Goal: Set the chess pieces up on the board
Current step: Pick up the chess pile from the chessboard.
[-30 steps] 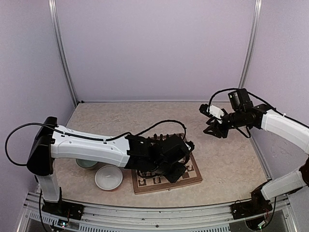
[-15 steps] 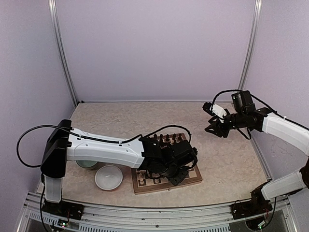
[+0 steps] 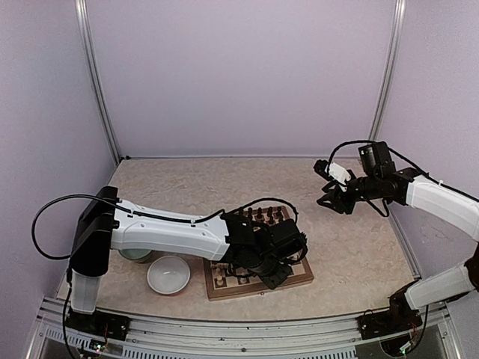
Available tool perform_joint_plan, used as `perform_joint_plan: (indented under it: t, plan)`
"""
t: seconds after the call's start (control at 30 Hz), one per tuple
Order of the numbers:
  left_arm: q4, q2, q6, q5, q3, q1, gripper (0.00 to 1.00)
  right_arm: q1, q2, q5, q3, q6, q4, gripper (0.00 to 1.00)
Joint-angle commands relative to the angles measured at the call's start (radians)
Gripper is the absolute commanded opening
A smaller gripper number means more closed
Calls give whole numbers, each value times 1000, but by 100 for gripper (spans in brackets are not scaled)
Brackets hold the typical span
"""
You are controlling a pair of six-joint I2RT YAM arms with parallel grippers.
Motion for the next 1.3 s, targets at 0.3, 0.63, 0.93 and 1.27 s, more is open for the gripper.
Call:
perform_joint_plan:
  t: [0.3, 0.63, 0.93, 1.27]
  plan:
    - [-10, 19, 36, 19, 32, 6, 23, -11, 16, -24, -10, -2, 10, 45]
    - [9, 19, 53, 57, 39, 15, 14, -11, 20, -24, -11, -4, 8, 45]
    - [38, -42, 96, 45, 18, 14, 5, -12, 17, -56, -3, 18, -4, 44]
    - [161, -245, 292, -15, -120, -26, 0, -52, 104, -339, 93, 106, -168, 44]
